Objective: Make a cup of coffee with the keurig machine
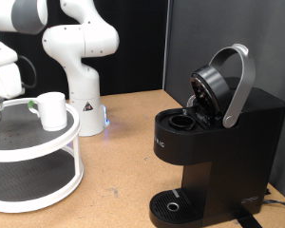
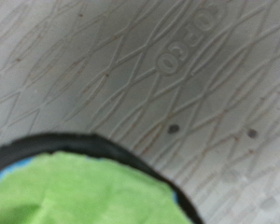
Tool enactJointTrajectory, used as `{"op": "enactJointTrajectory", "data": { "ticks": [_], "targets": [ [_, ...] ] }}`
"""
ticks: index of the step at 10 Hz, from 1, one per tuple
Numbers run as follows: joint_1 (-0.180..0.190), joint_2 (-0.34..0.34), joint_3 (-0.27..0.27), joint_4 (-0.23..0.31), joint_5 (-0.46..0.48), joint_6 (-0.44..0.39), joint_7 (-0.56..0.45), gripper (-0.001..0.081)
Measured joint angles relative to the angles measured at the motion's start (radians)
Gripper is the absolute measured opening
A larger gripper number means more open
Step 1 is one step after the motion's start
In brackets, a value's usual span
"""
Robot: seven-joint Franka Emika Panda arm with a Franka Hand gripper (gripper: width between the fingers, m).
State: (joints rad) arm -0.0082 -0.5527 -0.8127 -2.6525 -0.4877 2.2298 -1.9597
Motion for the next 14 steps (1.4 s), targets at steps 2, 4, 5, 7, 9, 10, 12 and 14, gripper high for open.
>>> {"op": "enactJointTrajectory", "data": {
  "ticks": [2,4,5,7,9,10,12,14],
  "targets": [
    [0.001,-0.038,0.021,0.038,0.019,-0.061,-0.002,0.0475],
    [0.003,-0.06,0.038,0.066,0.02,-0.108,-0.024,0.0475],
    [0.003,-0.06,0.037,0.063,0.02,-0.105,-0.017,0.0475],
    [0.008,-0.06,0.035,0.062,0.104,-0.109,0.009,0.0475],
    [0.038,-0.06,0.038,0.086,0.259,-0.17,0.086,0.0475],
    [0.058,-0.06,0.041,0.1,0.342,-0.177,0.141,0.0475],
    [0.087,-0.059,0.065,0.11,0.47,-0.137,0.291,0.0475],
    [0.097,-0.046,0.104,0.113,0.504,-0.097,0.411,0.0475]
  ]
}}
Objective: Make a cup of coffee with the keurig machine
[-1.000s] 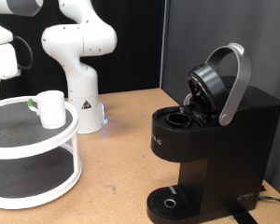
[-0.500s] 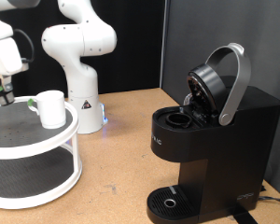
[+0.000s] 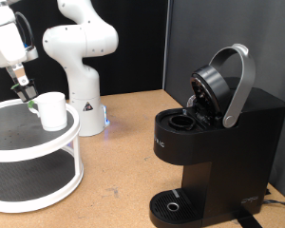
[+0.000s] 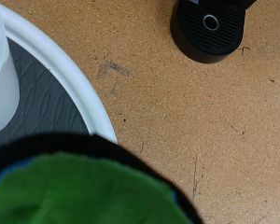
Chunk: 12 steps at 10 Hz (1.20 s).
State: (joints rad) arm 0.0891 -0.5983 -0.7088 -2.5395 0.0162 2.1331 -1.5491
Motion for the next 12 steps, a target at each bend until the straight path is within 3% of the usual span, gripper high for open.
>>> {"op": "enactJointTrajectory", "data": {
  "ticks": [2,6,11,12],
  "targets": [
    [0.008,-0.002,-0.011,-0.004,0.032,-0.001,-0.027,0.0475],
    [0.127,-0.007,-0.077,0.015,0.301,-0.021,-0.046,0.0475],
    [0.246,0.059,-0.051,0.102,0.394,-0.051,0.11,0.0474],
    [0.262,0.081,-0.036,0.114,0.4,-0.01,0.136,0.0474]
  ]
}}
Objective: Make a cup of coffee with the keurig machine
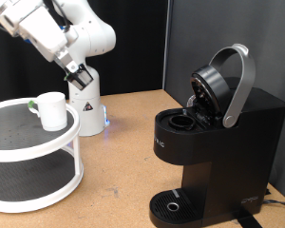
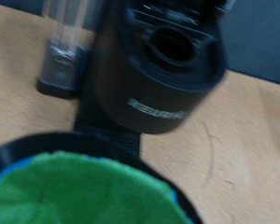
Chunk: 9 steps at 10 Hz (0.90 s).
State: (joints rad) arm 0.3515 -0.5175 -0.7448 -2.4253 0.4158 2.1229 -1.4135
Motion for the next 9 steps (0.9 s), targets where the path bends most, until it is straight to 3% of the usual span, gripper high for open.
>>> {"op": "enactJointTrajectory", "data": {
  "ticks": [1,3,7,9],
  "targets": [
    [0.005,0.024,0.016,0.004,0.004,0.042,0.014,0.0474],
    [0.005,0.026,0.005,0.014,0.0,-0.04,0.013,0.0474],
    [0.052,0.105,-0.01,0.152,0.043,-0.261,0.082,0.0474],
    [0.085,0.167,-0.001,0.224,0.044,-0.304,0.091,0.0474]
  ]
}}
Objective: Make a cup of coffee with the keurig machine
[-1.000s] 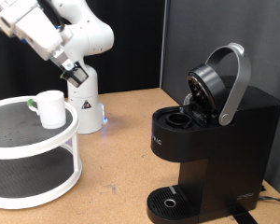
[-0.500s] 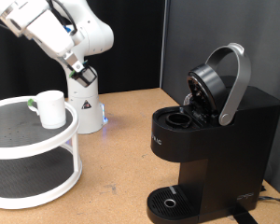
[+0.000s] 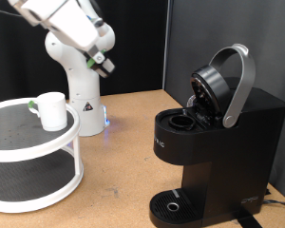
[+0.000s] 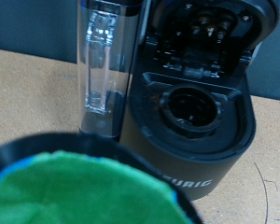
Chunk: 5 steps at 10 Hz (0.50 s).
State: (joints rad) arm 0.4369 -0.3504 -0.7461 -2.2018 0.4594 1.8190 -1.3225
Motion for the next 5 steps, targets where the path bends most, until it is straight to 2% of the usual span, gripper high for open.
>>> {"op": "enactJointTrajectory", "data": {
  "ticks": [1,2,5],
  "targets": [
    [0.009,0.029,0.002,0.022,0.0,0.001,0.0,0.0474],
    [0.008,0.029,0.001,0.019,0.0,0.0,0.0,0.0474],
    [0.011,0.02,0.048,-0.016,0.068,0.141,0.046,0.0474]
  ]
}}
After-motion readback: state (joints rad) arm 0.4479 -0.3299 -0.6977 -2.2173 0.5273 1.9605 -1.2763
